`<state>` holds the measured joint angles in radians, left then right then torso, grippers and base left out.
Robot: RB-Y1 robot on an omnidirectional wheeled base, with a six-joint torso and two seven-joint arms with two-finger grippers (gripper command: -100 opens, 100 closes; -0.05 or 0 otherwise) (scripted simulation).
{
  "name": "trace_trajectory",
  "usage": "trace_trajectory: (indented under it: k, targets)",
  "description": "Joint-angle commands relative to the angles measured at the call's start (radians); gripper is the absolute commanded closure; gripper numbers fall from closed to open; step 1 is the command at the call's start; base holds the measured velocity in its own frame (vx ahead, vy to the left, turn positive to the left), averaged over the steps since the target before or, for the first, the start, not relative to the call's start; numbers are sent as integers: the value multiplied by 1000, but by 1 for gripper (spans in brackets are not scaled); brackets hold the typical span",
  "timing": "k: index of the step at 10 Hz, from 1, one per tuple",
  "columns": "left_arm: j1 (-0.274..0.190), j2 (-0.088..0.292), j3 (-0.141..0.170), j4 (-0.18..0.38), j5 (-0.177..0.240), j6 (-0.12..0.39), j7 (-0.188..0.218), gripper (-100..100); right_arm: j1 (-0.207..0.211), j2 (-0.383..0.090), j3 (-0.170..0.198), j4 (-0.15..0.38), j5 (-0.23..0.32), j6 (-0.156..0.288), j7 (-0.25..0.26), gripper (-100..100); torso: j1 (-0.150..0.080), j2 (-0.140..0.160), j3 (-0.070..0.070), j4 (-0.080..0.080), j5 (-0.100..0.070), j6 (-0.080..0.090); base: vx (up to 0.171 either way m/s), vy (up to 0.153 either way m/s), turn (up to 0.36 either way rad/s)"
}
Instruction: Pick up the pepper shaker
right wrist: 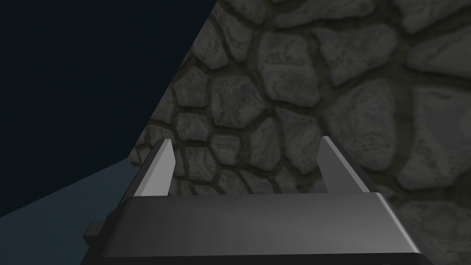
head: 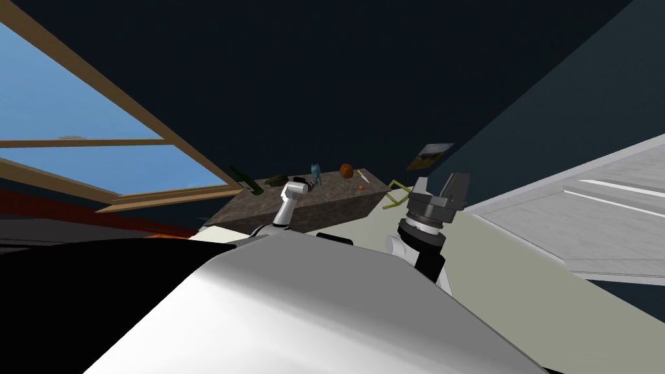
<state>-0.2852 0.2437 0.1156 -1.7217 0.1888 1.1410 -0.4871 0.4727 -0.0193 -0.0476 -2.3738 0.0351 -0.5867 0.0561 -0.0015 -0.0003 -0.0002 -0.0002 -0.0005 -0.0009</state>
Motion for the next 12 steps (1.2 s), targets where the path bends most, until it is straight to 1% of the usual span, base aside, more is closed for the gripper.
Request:
trace_trajectory:
  k: [1, 2, 3, 4, 5, 6, 7, 8, 9, 10, 11, 12]
  targets:
    - [-16, 7, 7, 21, -6, 50, -7, -100, 0, 0, 0, 0, 0, 0, 0, 0, 0, 0, 0, 0, 0, 0, 15, -22, -52]
    - [-44, 24, 22, 57, -19, 80, -19, -100, 0, 0, 0, 0, 0, 0, 0, 0, 0, 0, 0, 0, 0, 0, 18, -24, -89]
    - [-44, 24, 22, 57, -19, 114, -19, -100, 0, 0, 0, 0, 0, 0, 0, 0, 0, 0, 0, 0, 0, 0, 16, -17, -47]
    - [-69, 42, 37, 93, -32, 142, -30, -100, 0, 0, 0, 0, 0, 0, 0, 0, 1, 0, 0, 0, 0, 0, 18, -16, -69]
    - [-69, 42, 37, 93, -32, 166, -30, -100, 0, 0, 0, 0, 0, 0, 0, 0, 1, 0, 0, 0, 0, 0, 16, -10, -43]
    - [-92, 60, 52, 128, -46, 196, -40, -100, 0, 0, 0, 0, 0, 0, 0, 0, 1, 0, 0, 0, 0, 0, 20, -11, -76]
    - [-92, 60, 52, 128, -46, 220, -40, -100, 0, 0, 0, 0, 0, 0, 0, 0, 1, 0, 0, 0, 0, 0, 16, -7, -49]
    - [-113, 79, 67, 162, -61, 251, -49, -100, 0, 0, 0, 0, 0, 0, 0, 0, 1, 0, 0, 0, 0, 0, 15, -7, -82]
    - [-113, 79, 67, 162, -61, 267, -49, -100, 0, 0, 0, 0, 0, 0, 0, 0, 2, 0, 0, 0, 0, 0, 14, -2, -33]
    - [-133, 99, 82, 195, -76, 308, -57, -100, 0, 0, 0, 0, 0, 0, 0, 0, 2, 1, 0, 0, 0, -1, 19, -3, -64]
    - [-150, 118, 96, 226, -91, 335, -64, -100, 0, 0, 0, 0, 0, 0, 0, 0, 2, 0, 0, 0, 0, 0, 25, 0, -106]
    - [-150, 118, 96, 227, -91, 350, -64, -100, 0, 0, 0, 0, 0, 0, 0, 0, 2, 0, 0, 0, 0, 0, 19, 4, -26]
